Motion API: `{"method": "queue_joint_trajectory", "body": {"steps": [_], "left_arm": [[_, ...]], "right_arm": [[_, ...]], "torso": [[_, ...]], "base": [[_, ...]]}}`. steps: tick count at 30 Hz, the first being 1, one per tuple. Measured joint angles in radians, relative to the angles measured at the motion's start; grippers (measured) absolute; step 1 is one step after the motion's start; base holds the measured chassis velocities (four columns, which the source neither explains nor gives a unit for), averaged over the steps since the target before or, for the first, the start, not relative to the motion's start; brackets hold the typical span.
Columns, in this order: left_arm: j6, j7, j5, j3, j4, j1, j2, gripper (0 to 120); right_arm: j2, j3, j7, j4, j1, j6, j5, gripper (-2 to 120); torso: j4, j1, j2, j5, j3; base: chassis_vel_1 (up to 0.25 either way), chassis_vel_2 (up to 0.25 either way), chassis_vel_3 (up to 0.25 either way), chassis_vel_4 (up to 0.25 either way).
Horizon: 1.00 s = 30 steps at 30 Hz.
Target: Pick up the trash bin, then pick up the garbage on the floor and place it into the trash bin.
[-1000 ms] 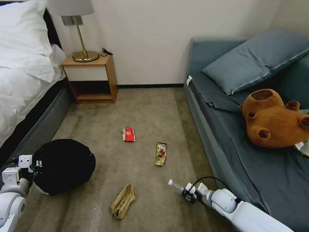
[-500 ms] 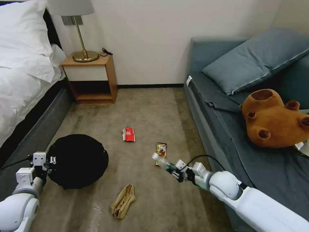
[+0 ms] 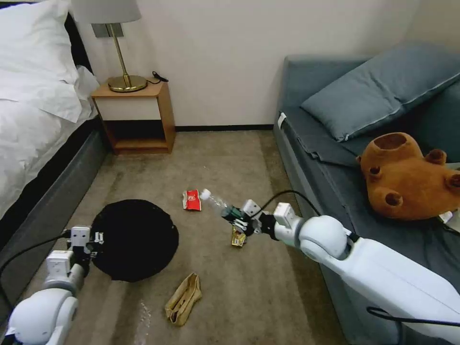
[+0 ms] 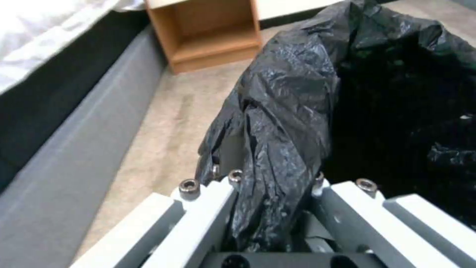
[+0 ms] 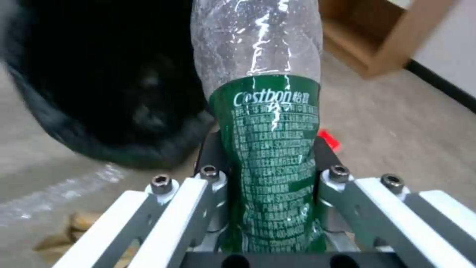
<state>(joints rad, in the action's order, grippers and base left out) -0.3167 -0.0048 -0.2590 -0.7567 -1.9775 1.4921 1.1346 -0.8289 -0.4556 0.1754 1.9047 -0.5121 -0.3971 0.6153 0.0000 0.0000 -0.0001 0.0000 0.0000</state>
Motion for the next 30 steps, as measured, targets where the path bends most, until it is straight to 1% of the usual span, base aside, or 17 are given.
{"method": "queue_joint_trajectory", "body": {"steps": [3, 4, 5, 6, 8, 9, 12, 13, 14, 15, 17, 18, 19, 21, 27, 28, 30], "left_arm": [[-0.019, -0.015, 0.009, 0.062, 0.001, -0.039, 0.008, 4], [-0.019, -0.015, 0.009, 0.062, 0.001, -0.039, 0.008, 4], [-0.026, -0.019, 0.014, 0.076, 0.002, -0.043, 0.01, 4], [-0.026, -0.019, 0.014, 0.076, 0.002, -0.043, 0.01, 4], [-0.03, -0.022, 0.023, 0.089, 0.001, -0.041, 0.014, 4], [-0.029, -0.022, 0.027, 0.088, 0.0, -0.035, 0.019, 4], [-0.028, -0.022, 0.028, 0.085, 0.0, -0.032, 0.023, 4], [-0.024, -0.022, 0.029, 0.075, 0.0, -0.023, 0.027, 4], [-0.021, -0.022, 0.029, 0.065, 0.0, -0.016, 0.029, 4], [-0.021, -0.022, 0.029, 0.065, 0.0, -0.016, 0.029, 4], [-0.018, -0.021, 0.027, 0.044, -0.007, -0.005, 0.029, 4], [-0.018, -0.021, 0.027, 0.044, -0.007, -0.005, 0.029, 4], [-0.015, -0.02, 0.023, 0.029, -0.013, 0.001, 0.029, 4], [-0.01, -0.019, 0.019, 0.015, -0.017, 0.007, 0.031, 4], [0.002, -0.016, 0.016, -0.002, -0.023, 0.022, 0.041, 4], [0.006, -0.015, 0.016, -0.008, -0.024, 0.025, 0.043, 4], [0.011, -0.014, 0.017, -0.012, -0.025, 0.03, 0.051, 4]], "right_arm": [[-0.069, -0.085, -0.045, -0.022, 0.06, 0.0, 0.029, 17], [-0.069, -0.085, -0.045, -0.022, 0.06, 0.0, 0.029, 17], [-0.093, -0.105, -0.064, -0.042, 0.075, 0.004, 0.034, 17], [-0.093, -0.105, -0.064, -0.042, 0.075, 0.004, 0.034, 17], [-0.14, -0.141, -0.106, -0.092, 0.101, 0.022, 0.036, 17], [-0.17, -0.156, -0.131, -0.119, 0.107, 0.034, 0.037, 17], [-0.188, -0.164, -0.147, -0.137, 0.11, 0.041, 0.039, 17], [-0.233, -0.184, -0.177, -0.178, 0.11, 0.061, 0.044, 17], [-0.276, -0.197, -0.19, -0.211, 0.106, 0.078, 0.044, 17], [-0.276, -0.197, -0.19, -0.211, 0.106, 0.078, 0.044, 17], [-0.35, -0.215, -0.204, -0.259, 0.095, 0.091, 0.039, 17], [-0.35, -0.215, -0.204, -0.259, 0.095, 0.091, 0.039, 17], [-0.4, -0.228, -0.217, -0.291, 0.086, 0.096, 0.037, 17], [-0.443, -0.244, -0.234, -0.326, 0.078, 0.102, 0.03, 17], [-0.479, -0.262, -0.266, -0.359, 0.063, 0.103, 0.016, 17], [-0.483, -0.267, -0.279, -0.361, 0.057, 0.1, 0.014, 22], [-0.487, -0.276, -0.298, -0.365, 0.044, 0.098, 0.0, 40]], "torso": [[-0.0002, 0.0, 0.0, -0.0001, 0.0], [-0.0002, 0.0, 0.0, -0.0001, 0.0], [-0.0002, 0.0, 0.0, 0.0, 0.0], [-0.0002, 0.0, 0.0, 0.0, 0.0], [-0.0002, 0.0, 0.0, -0.0003, 0.0], [0.0, 0.0, 0.0, 0.0, 0.0], [0.0, 0.0, 0.0, 0.0, 0.0], [-0.0001, 0.0, 0.0, -0.0005, 0.0], [-0.0001, 0.0, 0.0, -0.0001, 0.0], [-0.0001, 0.0, 0.0, -0.0001, 0.0], [0.0001, 0.0, 0.0, -0.0001, 0.0], [0.0001, 0.0, 0.0, -0.0001, 0.0], [0.0002, 0.0, 0.0, -0.0001, 0.0], [0.0003, 0.0, 0.0, -0.0002, 0.0], [0.0, 0.0, 0.0, -0.0002, 0.0], [0.0, 0.0, 0.0, -0.0002, 0.0], [-0.0001, 0.0, 0.0, -0.0002, 0.0]], "base": [[0.0, 0.0, 0.0, 0.0], [0.0, 0.0, 0.0, 0.0], [0.0, 0.0, 0.0, 0.0], [0.0, 0.0, 0.0, 0.0], [0.0, 0.0, 0.0, 0.0], [0.0, 0.0, 0.0, 0.0], [0.0, 0.0, 0.0, 0.0], [0.0, 0.0, 0.0, 0.0], [0.0, 0.0, 0.0, 0.0], [0.0, 0.0, 0.0, 0.0], [0.0, 0.0, 0.0, 0.0], [0.0, 0.0, 0.0, 0.0], [0.0, 0.0, 0.0, 0.0], [0.0, 0.0, 0.0, 0.0], [0.0, 0.0, 0.0, 0.0], [0.0, 0.0, 0.0, 0.0], [0.0, 0.0, 0.0, 0.0]]}}
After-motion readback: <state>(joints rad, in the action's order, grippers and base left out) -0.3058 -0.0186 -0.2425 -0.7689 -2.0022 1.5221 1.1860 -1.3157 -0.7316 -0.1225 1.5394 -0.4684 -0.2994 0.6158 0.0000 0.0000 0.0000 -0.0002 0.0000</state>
